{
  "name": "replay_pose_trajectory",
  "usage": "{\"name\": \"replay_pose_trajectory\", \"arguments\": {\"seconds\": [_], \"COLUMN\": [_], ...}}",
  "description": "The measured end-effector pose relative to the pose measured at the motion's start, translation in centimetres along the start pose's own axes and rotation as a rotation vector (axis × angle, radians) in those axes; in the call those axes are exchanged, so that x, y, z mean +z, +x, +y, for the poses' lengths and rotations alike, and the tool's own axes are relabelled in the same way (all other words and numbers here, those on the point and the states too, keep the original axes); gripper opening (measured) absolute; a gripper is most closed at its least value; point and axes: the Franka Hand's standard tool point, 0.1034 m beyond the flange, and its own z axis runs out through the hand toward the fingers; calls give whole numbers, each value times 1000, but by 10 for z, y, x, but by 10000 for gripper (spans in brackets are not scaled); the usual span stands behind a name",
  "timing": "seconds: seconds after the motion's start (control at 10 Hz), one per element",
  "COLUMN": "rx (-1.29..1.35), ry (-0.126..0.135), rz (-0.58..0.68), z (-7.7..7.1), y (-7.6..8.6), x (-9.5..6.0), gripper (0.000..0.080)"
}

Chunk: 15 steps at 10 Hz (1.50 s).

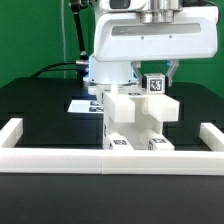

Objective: Assemble chair

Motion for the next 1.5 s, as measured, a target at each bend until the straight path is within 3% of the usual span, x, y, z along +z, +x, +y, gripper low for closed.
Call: {"name": "replay_pose_trajectory", "arguments": {"seconds": [0.9,1.2,1.5], "rx": [853,1247,1421], "ry": [27,44,51], "rz": [6,20,19], "z": [-1,-9,-13], "y": [1,5,7], "x": [1,2,2], "gripper": [271,271,271]}}
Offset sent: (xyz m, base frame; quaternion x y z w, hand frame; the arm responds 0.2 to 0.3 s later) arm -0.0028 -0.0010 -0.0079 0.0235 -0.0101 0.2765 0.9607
